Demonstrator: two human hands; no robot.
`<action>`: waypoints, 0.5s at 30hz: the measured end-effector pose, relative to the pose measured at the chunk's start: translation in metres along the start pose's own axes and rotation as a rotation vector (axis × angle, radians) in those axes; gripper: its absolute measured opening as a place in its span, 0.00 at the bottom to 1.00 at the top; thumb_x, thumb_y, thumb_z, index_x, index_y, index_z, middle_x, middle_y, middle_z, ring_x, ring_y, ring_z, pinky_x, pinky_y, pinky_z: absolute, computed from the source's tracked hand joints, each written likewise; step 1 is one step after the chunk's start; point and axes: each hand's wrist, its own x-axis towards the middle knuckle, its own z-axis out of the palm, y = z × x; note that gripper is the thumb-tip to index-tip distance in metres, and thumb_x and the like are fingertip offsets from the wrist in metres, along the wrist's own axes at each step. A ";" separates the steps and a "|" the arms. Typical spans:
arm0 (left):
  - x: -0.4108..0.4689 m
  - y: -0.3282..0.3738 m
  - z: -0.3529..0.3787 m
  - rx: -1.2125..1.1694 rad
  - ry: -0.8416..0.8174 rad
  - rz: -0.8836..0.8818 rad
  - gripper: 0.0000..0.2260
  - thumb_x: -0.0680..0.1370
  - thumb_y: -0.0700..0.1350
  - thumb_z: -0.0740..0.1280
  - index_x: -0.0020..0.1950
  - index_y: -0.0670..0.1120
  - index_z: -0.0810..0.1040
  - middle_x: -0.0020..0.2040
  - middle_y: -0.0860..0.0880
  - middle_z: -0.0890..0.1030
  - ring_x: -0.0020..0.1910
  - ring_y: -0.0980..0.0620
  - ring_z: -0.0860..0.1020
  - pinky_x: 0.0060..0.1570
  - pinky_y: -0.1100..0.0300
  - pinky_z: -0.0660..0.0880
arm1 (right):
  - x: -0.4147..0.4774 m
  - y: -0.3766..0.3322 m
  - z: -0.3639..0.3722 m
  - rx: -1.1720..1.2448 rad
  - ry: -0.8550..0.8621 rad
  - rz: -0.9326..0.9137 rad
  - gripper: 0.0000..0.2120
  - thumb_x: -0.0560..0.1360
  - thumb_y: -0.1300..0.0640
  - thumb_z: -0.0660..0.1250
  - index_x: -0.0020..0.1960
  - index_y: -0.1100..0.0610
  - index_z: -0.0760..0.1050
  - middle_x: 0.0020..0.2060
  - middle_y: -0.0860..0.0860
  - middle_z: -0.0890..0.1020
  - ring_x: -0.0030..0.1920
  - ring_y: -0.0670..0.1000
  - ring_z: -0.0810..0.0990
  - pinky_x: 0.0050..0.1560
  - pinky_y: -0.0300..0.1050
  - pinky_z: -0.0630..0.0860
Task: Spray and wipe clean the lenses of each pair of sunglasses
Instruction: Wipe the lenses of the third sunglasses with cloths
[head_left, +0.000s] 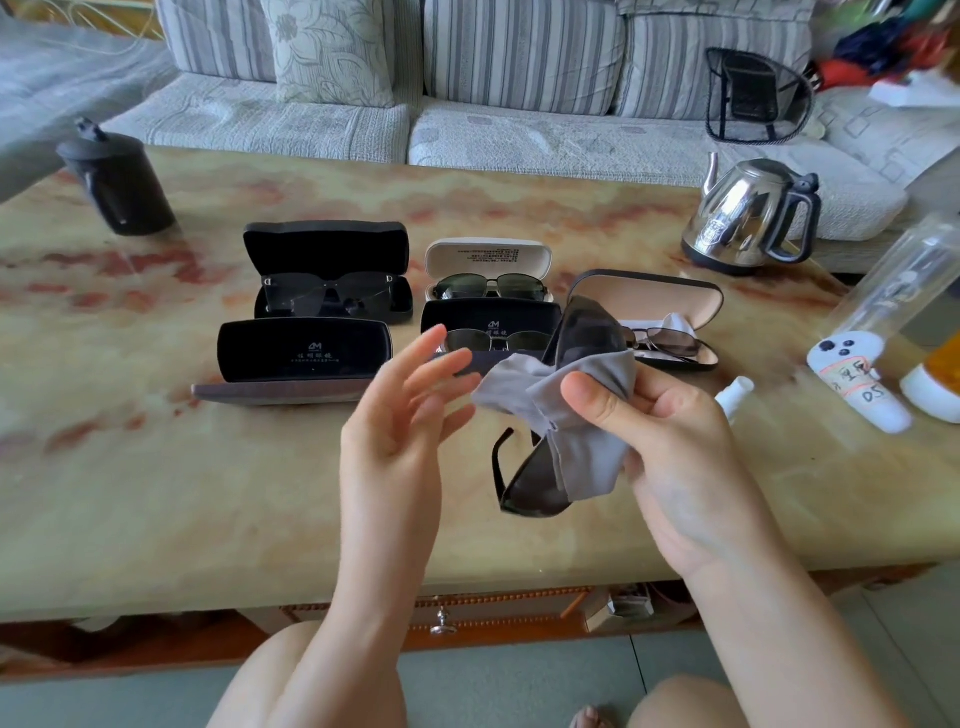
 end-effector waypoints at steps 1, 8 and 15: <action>0.000 0.001 0.000 0.008 0.002 0.013 0.16 0.81 0.32 0.59 0.62 0.47 0.78 0.54 0.50 0.84 0.54 0.56 0.82 0.51 0.62 0.79 | 0.001 0.000 -0.001 0.005 0.009 0.007 0.11 0.63 0.56 0.72 0.43 0.58 0.82 0.36 0.50 0.85 0.40 0.46 0.84 0.40 0.33 0.76; -0.007 0.003 0.003 0.253 0.082 0.337 0.05 0.78 0.41 0.68 0.51 0.50 0.79 0.50 0.51 0.81 0.54 0.48 0.78 0.55 0.56 0.74 | 0.002 0.002 -0.004 -0.046 0.013 -0.035 0.09 0.67 0.53 0.68 0.41 0.57 0.82 0.33 0.46 0.84 0.37 0.40 0.79 0.42 0.36 0.67; -0.009 0.002 0.007 0.307 -0.079 0.139 0.01 0.74 0.46 0.71 0.44 0.52 0.82 0.42 0.56 0.84 0.50 0.56 0.80 0.52 0.62 0.75 | -0.002 -0.001 0.000 0.109 -0.080 -0.063 0.13 0.71 0.58 0.65 0.46 0.69 0.77 0.36 0.50 0.83 0.37 0.42 0.81 0.38 0.30 0.73</action>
